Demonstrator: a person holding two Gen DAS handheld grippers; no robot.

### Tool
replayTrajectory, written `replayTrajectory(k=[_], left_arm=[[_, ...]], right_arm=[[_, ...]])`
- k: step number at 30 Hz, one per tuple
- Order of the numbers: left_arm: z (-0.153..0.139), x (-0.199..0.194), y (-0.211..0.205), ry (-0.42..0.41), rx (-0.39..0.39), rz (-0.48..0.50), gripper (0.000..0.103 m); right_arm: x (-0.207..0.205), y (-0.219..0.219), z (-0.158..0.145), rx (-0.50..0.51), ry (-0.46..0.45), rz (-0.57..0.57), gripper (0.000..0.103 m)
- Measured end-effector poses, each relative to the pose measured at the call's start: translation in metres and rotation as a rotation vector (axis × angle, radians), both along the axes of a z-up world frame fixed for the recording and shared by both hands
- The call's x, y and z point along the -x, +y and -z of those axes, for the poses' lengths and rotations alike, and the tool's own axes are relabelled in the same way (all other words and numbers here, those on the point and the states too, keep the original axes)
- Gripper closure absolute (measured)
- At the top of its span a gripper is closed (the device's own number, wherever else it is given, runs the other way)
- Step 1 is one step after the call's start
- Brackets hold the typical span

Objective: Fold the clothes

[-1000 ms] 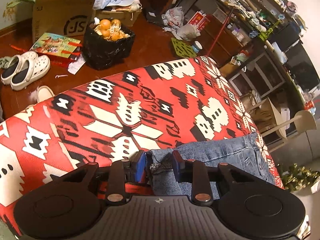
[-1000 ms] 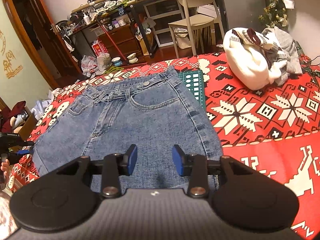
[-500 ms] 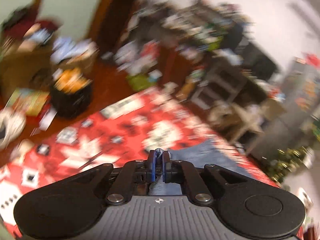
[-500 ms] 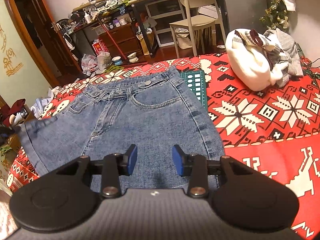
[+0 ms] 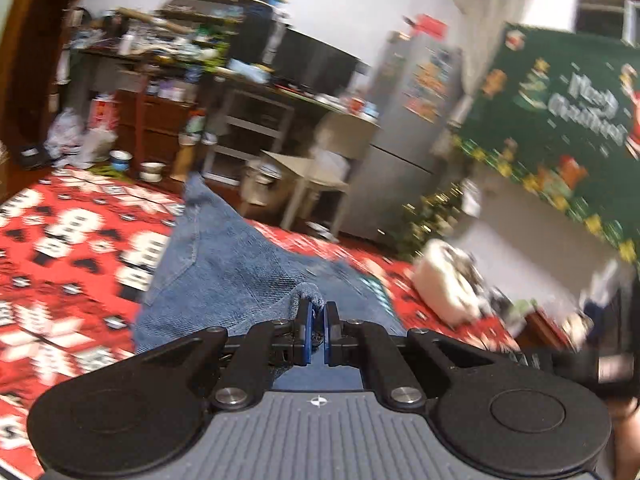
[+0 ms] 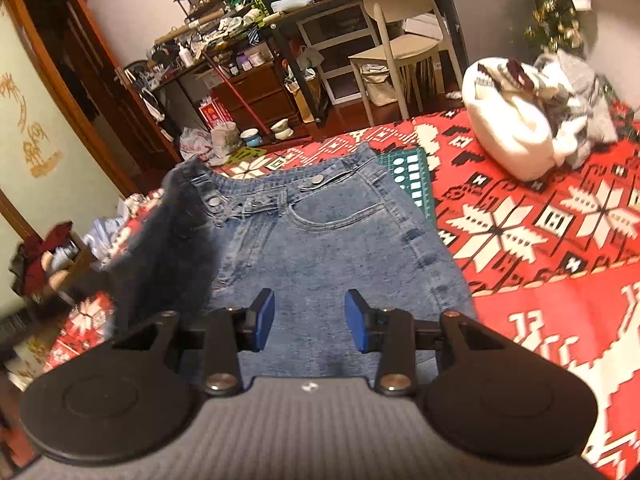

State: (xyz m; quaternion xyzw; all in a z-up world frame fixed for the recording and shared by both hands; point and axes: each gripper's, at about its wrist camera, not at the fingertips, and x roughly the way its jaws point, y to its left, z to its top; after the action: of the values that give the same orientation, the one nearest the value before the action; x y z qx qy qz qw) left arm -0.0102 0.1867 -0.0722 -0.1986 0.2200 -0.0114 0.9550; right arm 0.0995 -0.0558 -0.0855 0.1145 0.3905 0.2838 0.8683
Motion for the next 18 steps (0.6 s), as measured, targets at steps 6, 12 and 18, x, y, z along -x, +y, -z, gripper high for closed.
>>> replayTrajectory(k=[6, 12, 18], left_arm=[[0.028, -0.017, -0.021, 0.048, 0.026, 0.083, 0.098], [0.044, -0.021, -0.036, 0.094, -0.007, 0.123, 0.098], [0.044, -0.018, -0.041, 0.088, -0.019, 0.162, 0.098]], right_arm=[[-0.011, 0.004, 0.024, -0.245, 0.177, -0.029, 0.059], [-0.022, 0.019, 0.040, -0.295, 0.233, -0.053, 0.050], [-0.031, 0.033, 0.062, -0.314, 0.317, -0.053, 0.061]])
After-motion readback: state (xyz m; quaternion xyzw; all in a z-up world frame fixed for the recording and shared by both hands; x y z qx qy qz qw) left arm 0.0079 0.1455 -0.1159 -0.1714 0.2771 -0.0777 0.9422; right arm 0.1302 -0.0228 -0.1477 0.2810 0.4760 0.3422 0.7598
